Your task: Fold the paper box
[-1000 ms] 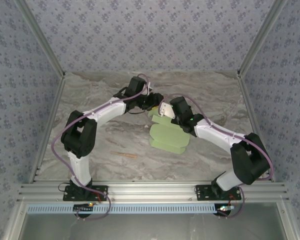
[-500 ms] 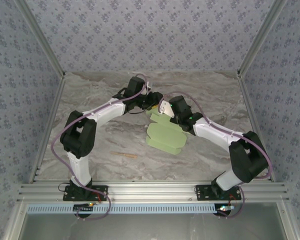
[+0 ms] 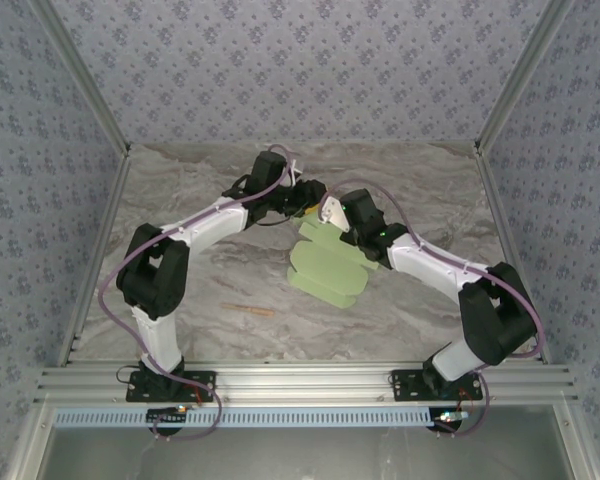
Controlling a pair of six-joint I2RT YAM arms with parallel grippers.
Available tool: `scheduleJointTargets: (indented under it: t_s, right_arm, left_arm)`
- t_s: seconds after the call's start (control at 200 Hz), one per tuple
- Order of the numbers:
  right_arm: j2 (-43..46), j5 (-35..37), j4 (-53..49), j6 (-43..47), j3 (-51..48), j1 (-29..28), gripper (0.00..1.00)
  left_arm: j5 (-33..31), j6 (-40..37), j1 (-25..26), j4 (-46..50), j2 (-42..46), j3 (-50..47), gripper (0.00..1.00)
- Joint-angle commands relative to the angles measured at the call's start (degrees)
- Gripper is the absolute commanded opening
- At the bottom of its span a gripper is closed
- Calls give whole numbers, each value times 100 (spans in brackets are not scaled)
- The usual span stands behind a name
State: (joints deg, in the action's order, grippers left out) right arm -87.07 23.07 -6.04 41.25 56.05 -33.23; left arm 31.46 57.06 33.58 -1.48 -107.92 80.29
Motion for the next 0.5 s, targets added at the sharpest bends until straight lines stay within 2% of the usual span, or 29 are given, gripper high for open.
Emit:
scheduleJointTargets:
  t_s: [0.0, 0.105, 0.285, 0.495]
  right_arm:
    - [-33, -187, -17, -397, 204, 77, 2]
    - [50, -436, 90, -478, 116, 101, 2]
    - [136, -457, 114, -208, -35, 143, 2]
    - [361, -879, 241, -262, -186, 190, 2]
  left_arm:
    - [476, 573, 54, -757, -62, -162, 43]
    - [447, 897, 30, -1121, -76, -326, 43]
    - [82, 704, -127, -866, 25, -417, 43]
    - [44, 1082, -229, -1290, -58, -667, 43]
